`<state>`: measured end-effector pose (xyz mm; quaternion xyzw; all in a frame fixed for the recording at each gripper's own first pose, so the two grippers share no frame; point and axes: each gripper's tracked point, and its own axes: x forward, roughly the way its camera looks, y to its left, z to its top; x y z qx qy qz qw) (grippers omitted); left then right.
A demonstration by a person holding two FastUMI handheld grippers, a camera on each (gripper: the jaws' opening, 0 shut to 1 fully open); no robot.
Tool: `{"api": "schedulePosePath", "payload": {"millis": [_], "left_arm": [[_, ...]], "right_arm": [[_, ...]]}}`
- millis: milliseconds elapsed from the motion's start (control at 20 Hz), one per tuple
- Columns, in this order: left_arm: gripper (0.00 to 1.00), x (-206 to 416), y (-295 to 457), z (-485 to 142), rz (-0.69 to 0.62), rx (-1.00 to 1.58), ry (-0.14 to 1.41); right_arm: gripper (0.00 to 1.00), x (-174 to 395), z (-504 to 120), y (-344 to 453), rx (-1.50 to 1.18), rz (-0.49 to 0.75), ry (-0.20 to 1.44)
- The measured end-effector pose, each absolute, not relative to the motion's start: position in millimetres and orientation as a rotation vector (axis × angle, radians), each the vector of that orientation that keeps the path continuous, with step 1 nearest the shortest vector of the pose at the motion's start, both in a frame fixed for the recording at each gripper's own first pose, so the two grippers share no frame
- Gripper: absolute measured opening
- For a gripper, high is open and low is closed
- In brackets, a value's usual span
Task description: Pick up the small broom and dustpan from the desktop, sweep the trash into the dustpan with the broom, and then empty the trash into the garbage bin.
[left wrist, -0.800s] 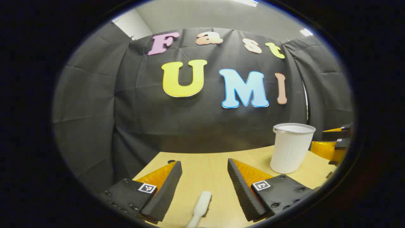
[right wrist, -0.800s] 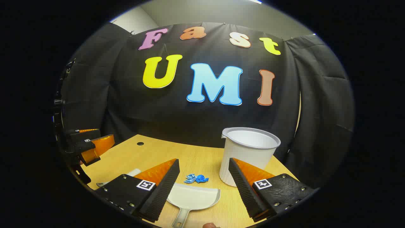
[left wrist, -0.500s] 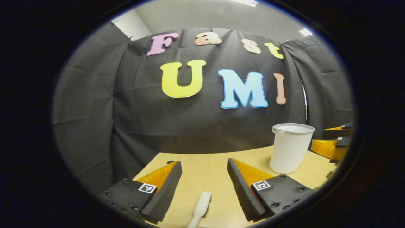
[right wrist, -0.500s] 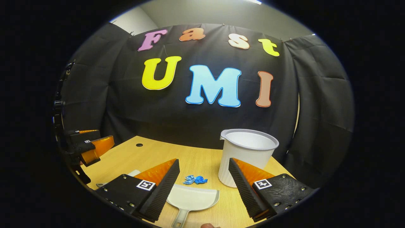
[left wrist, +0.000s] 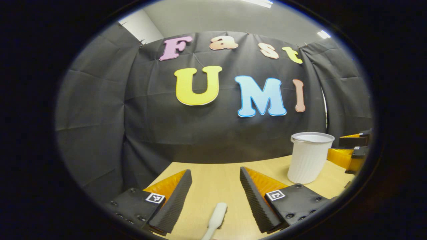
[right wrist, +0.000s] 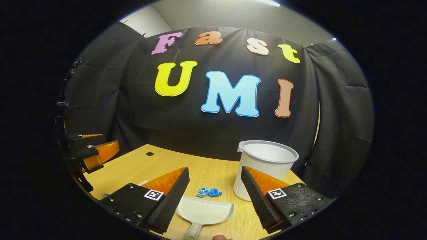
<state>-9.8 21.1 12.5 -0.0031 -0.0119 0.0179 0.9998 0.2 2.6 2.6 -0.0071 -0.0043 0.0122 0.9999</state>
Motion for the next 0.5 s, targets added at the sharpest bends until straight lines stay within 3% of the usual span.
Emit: {"api": "schedulePosePath", "payload": {"millis": [150,350,400,500], "left_arm": [[0.94,-10.6,25.2,8.9,0.04,-0.002,-0.016],[0.99,-6.9,28.4,-3.7,0.037,-0.001,0.015],[0.94,-5.8,28.4,-10.7,0.035,-0.001,0.031],[0.99,-2.3,27.2,-29.6,0.022,0.0,0.074]], "right_arm": [[0.98,3.6,-0.6,7.2,-0.032,0.038,0.023],[0.98,2.5,-11.7,14.2,-0.04,0.045,0.062],[0.98,1.8,-17.0,15.6,-0.042,0.049,0.08],[0.98,-1.6,-31.7,17.5,-0.042,0.048,0.122]]}}
